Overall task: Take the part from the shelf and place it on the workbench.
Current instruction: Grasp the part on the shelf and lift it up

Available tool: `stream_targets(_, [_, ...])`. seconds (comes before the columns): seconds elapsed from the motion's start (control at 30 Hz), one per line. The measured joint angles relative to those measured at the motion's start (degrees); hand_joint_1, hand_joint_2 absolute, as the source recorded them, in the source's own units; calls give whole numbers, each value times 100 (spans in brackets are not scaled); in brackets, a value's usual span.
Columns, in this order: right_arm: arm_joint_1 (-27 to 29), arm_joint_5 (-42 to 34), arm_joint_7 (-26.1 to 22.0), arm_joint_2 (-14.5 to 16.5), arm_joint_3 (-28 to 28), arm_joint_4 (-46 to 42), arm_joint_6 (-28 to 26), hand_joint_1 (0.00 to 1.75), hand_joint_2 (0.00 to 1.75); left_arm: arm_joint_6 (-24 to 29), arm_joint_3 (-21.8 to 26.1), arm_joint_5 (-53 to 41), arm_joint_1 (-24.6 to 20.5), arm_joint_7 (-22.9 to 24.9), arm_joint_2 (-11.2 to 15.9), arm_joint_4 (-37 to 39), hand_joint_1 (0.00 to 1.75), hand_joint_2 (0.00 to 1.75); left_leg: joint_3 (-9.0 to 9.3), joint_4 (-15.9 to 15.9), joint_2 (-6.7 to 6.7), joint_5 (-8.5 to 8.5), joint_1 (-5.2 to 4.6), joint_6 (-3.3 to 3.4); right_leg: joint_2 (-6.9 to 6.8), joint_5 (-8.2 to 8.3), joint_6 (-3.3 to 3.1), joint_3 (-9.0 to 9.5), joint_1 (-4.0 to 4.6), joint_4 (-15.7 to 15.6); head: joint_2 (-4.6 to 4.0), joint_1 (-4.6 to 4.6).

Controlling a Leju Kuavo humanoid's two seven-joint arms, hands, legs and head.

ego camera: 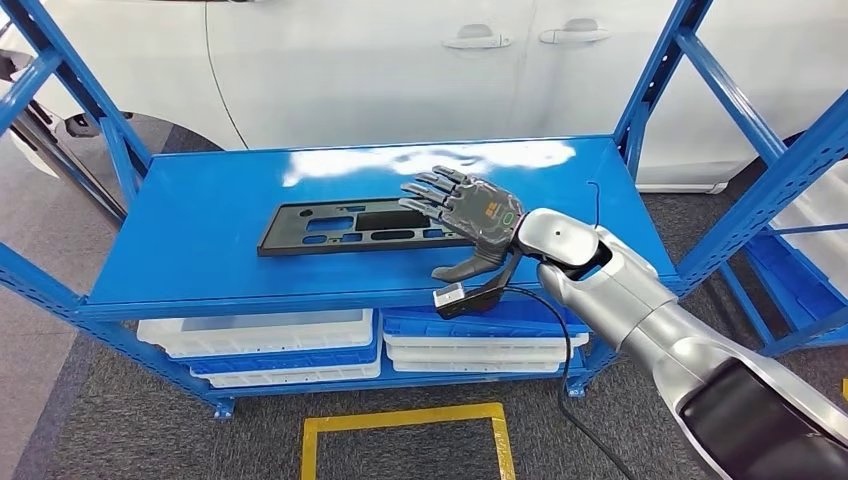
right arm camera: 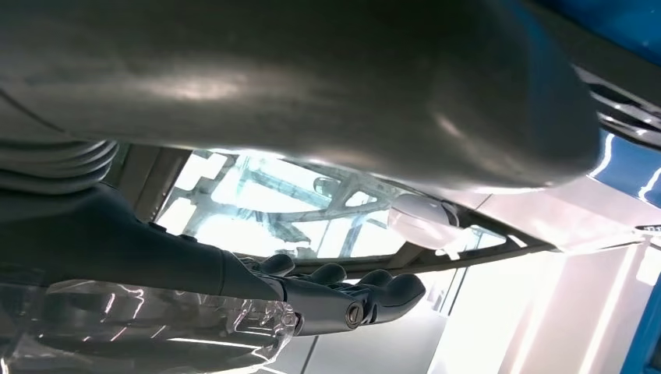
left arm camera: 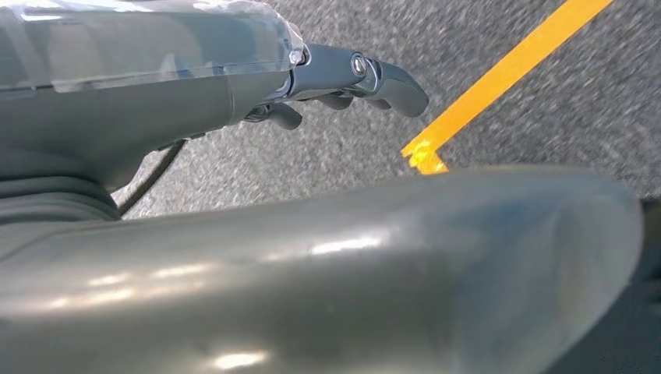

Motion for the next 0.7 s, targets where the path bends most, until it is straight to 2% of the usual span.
stream_targets(0.03, [-2, 1, -1, 0, 0, 5, -4, 0, 0, -1, 0, 5, -4, -8, 3, 0, 0, 0, 130, -286, -2, 89, -6, 31, 4, -24, 25, 1, 9, 17, 0, 0])
stream_targets(0.07, [-1, 2, -2, 0, 0, 11, -7, 0, 0, -3, 0, 9, -7, -13, 5, 0, 0, 0, 195, -440, -5, 104, -14, 66, 7, -40, 54, -9, 16, 26, 0, 1])
stream_targets(0.17, [6, 3, -3, 0, 0, 22, -12, 0, 0, -4, 0, 16, -7, -16, 8, 0, 0, 0, 226, -508, -18, 56, -25, 177, 8, -71, 145, -19, 8, 29, 1, 1])
stream_targets(0.23, [-2, -6, -3, 1, 0, 34, -14, 0, 0, -13, 0, 18, -12, -17, 8, 0, 0, 0, 282, -556, -14, 51, -10, 243, 6, -229, 199, -116, -6, 278, 1, 1])
stream_targets(0.27, [3, -12, -4, 2, 0, 44, -16, 0, 0, -21, 0, 18, -19, -18, 8, 0, 0, 0, 304, -573, -11, 45, -5, 267, 5, -375, 221, -271, -16, 589, 0, 1])
stream_targets(0.33, [44, -28, -13, 4, 1, 82, -18, 0, 0, -45, -1, 16, -30, -19, 8, -1, 0, 0, 318, -575, -8, 28, -9, 297, 4, -648, 252, -715, -29, 1374, 0, 0])
stream_targets(0.37, [75, -37, -17, 4, 1, 110, -18, 0, 0, -56, -2, 15, -31, -21, 9, -1, 0, 0, 322, -571, -11, 21, -11, 302, 4, -678, 260, -890, -37, 1631, 0, 0])
stream_targets(0.4, [98, -51, -23, 4, 1, 146, -16, 0, 44, -68, -4, 12, -30, -25, 10, -1, 0, 0, 327, -565, -16, 12, -11, 303, 3, -598, 260, -964, -43, 1677, 0, 0])
stream_targets(0.43, [106, -75, -33, 5, 1, 189, -14, 0, 87, -78, -6, 9, -30, -30, 11, -2, 0, 0, 335, -554, -22, 0, -11, 297, 2, -415, 253, -926, -46, 1495, 0, 0])
stream_targets(0.5, [89, -140, -70, 14, -7, 307, -28, 0, 175, -97, -11, 2, -39, -39, 9, -1, 0, 0, 356, -529, -31, -34, -12, 269, -1, 27, 216, -610, -42, 717, 0, 0])
stream_targets(0.53, [78, -177, -95, 26, -14, 389, -62, 0, 175, -104, -14, 0, -46, -43, 5, -1, 0, 0, 360, -515, -33, -50, -18, 245, -2, 166, 193, -463, -26, 370, 0, 0])
stream_targets(0.57, [75, -207, -117, 42, -25, 485, -111, 0, 175, -110, -16, -2, -52, -47, 2, -1, 0, 0, 360, -511, -33, -59, -23, 218, -2, 228, 171, -371, -9, 155, 0, 1])
stream_targets(0.63, [84, -242, -140, 84, -51, 701, -229, 0, 175, -116, -21, -2, -59, -56, -3, -1, 0, 0, 365, -528, -32, -60, -28, 159, 5, 226, 128, -341, 26, 63, 0, 1])
stream_targets(0.7, [91, -255, -141, 136, -85, 927, -305, 0, 175, -122, -35, -2, -63, -66, 0, -2, 0, 0, 371, -516, -26, -90, -30, 96, 10, 246, 68, -317, -2, 31, 0, 1])
